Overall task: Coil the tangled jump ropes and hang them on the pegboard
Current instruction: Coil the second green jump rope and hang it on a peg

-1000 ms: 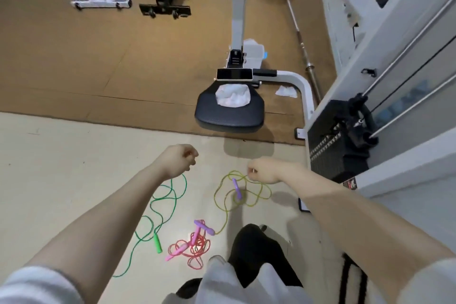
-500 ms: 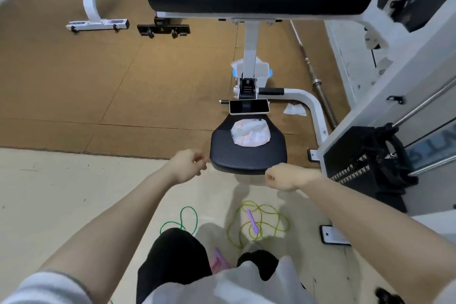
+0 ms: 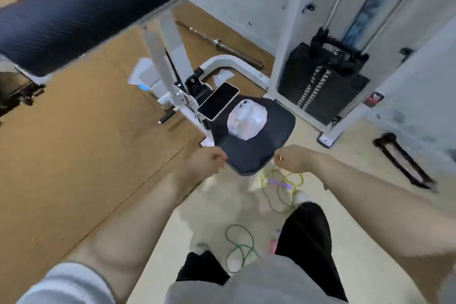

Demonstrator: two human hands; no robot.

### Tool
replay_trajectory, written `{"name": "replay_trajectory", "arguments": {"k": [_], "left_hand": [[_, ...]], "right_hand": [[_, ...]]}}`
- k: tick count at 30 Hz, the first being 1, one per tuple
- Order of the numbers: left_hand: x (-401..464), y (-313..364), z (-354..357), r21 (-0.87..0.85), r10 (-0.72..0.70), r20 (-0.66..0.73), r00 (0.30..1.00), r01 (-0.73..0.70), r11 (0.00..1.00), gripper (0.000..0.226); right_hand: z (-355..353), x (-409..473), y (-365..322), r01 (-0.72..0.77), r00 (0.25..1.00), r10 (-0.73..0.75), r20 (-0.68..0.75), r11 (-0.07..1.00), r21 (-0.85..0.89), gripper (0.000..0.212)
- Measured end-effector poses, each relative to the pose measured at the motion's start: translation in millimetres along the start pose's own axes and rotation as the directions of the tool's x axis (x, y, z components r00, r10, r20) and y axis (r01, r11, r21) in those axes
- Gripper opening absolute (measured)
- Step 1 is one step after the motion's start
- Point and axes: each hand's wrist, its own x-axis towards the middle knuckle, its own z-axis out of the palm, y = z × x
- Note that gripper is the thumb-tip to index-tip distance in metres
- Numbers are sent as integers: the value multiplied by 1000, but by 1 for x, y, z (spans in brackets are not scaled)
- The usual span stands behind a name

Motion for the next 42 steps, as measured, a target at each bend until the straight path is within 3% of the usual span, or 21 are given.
{"name": "replay_trajectory", "arguments": {"k": [3,6,11,14,24,29,34,37,39,42], "left_hand": [[-13,-25,-6,108,111,163,980,-129,986,24],[-34,-29,14,123,119,286,951,-160,979,25],[-81,-35,70,140,128,529,839,-236,962,24],[-107,-49,110,177,90,626,775,-254,951,20],[-194,-118,287,298,60,773,632,-444,845,19],[-222,-205,405,312,67,830,554,-559,768,22],[-187,-298,545,327,58,834,549,-575,750,21],[-155,-345,608,356,40,846,531,-620,699,24],[-134,-378,643,356,30,851,525,-618,701,23],[-103,-421,685,384,11,825,565,-575,723,21]], "right_hand": [[59,-34,-53,-121,992,116,40,976,183,20],[112,-75,-74,-249,968,242,61,912,326,29],[208,-145,-99,-465,866,486,112,705,536,27],[278,-180,-119,-515,795,598,105,573,638,23],[526,-275,-229,-639,603,685,410,107,761,32],[679,-260,-282,-656,583,644,496,12,755,31],[837,-181,-258,-683,503,681,532,-64,728,35],[909,-123,-243,-698,503,684,529,-39,715,47],[954,-84,-234,-723,503,711,492,34,690,51],[1009,-30,-230,-730,506,719,477,62,681,37]]}}
